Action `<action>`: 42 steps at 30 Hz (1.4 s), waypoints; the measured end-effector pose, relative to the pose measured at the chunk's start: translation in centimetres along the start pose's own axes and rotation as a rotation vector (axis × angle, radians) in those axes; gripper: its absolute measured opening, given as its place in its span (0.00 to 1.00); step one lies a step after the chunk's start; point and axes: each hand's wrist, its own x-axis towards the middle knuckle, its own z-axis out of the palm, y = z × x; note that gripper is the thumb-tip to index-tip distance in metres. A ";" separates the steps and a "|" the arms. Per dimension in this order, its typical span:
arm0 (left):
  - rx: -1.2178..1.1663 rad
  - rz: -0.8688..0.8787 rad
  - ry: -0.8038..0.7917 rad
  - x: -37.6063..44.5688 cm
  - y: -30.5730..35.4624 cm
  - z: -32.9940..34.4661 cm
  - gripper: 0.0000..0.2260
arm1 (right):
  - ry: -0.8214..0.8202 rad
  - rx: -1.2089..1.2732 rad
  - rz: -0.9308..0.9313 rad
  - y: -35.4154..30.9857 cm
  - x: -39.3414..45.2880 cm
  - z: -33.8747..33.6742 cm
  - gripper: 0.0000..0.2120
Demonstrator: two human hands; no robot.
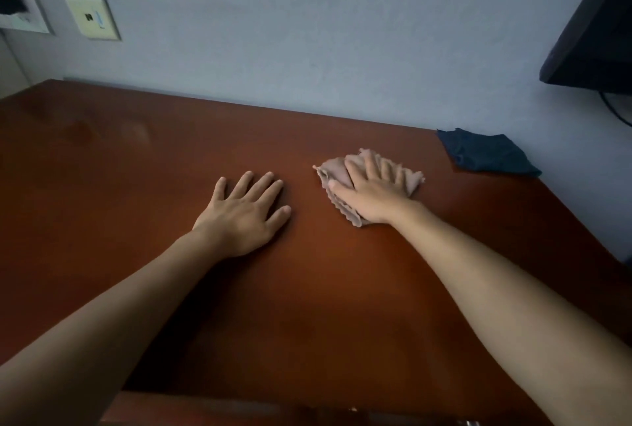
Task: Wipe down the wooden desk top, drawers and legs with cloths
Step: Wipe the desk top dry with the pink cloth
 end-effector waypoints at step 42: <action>-0.004 -0.006 0.080 -0.8 0.3 0.5 0.36 | -0.036 0.090 0.011 -8.5 16.8 -3.2 0.41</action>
